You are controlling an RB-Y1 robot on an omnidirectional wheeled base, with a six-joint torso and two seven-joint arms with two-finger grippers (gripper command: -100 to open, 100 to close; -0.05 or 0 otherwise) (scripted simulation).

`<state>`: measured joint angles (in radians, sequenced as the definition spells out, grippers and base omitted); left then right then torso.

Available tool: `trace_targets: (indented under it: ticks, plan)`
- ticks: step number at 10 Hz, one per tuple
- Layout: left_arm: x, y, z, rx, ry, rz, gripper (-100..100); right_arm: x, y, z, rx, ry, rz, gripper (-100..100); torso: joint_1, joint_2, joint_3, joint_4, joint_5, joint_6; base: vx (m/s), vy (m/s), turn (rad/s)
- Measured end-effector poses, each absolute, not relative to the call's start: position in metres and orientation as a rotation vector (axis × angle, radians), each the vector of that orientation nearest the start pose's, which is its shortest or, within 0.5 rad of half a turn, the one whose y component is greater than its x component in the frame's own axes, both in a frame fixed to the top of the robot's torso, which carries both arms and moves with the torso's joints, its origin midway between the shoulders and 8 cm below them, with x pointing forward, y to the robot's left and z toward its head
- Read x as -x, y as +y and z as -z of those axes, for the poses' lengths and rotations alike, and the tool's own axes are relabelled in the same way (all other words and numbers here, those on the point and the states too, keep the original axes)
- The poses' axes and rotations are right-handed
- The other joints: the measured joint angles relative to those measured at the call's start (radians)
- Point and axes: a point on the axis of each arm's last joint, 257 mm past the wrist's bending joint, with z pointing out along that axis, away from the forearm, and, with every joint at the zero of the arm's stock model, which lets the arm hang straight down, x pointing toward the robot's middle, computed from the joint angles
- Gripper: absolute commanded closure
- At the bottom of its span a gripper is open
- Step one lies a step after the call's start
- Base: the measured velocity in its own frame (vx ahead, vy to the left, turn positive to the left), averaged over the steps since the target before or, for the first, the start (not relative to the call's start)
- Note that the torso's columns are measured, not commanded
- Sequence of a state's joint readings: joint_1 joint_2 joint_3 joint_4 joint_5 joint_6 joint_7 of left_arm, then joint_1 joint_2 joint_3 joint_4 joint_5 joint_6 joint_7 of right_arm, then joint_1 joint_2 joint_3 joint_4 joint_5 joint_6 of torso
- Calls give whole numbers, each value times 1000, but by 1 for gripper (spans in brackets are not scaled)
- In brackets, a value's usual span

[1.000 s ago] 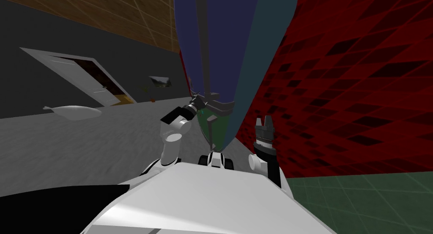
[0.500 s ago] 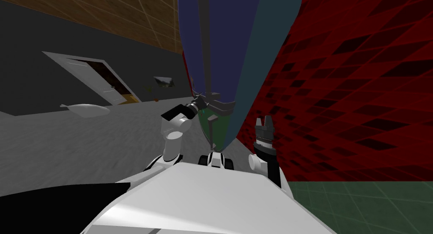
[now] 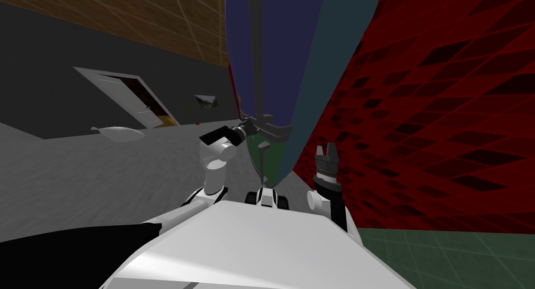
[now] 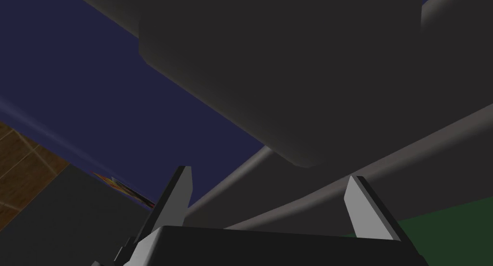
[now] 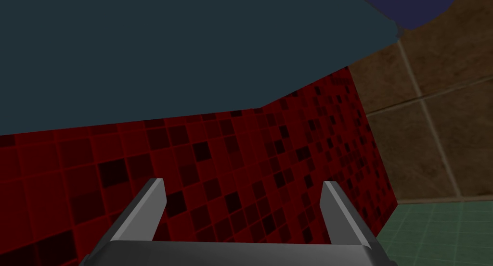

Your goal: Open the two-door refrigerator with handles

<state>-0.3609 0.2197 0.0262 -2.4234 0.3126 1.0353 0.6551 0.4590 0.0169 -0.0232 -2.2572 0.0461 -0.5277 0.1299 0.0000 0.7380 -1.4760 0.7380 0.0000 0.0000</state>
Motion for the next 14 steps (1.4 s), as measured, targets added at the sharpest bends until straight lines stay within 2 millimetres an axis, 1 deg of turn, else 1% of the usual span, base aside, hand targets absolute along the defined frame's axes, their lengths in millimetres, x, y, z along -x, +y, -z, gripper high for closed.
trace_targets:
  ticks: [5,9,11,14]
  plan:
    - [-483,125,-86,1494,1170,1917,-100,-346,-278,-33,-557,624,-1152,0,0,0,0,0,0,0,-18,1,46]
    - [-476,109,-85,1561,1209,1946,-100,-346,-278,-33,-557,624,-1152,0,0,0,0,0,0,0,-20,5,44]
    - [-466,96,-91,1591,1224,1992,-100,-346,-278,-33,-557,624,-1152,0,0,1,0,0,0,0,-28,11,35]
    - [-444,78,-104,1616,1227,2094,-100,-346,-278,-33,-557,624,-1152,0,0,0,0,0,0,0,-18,9,17]
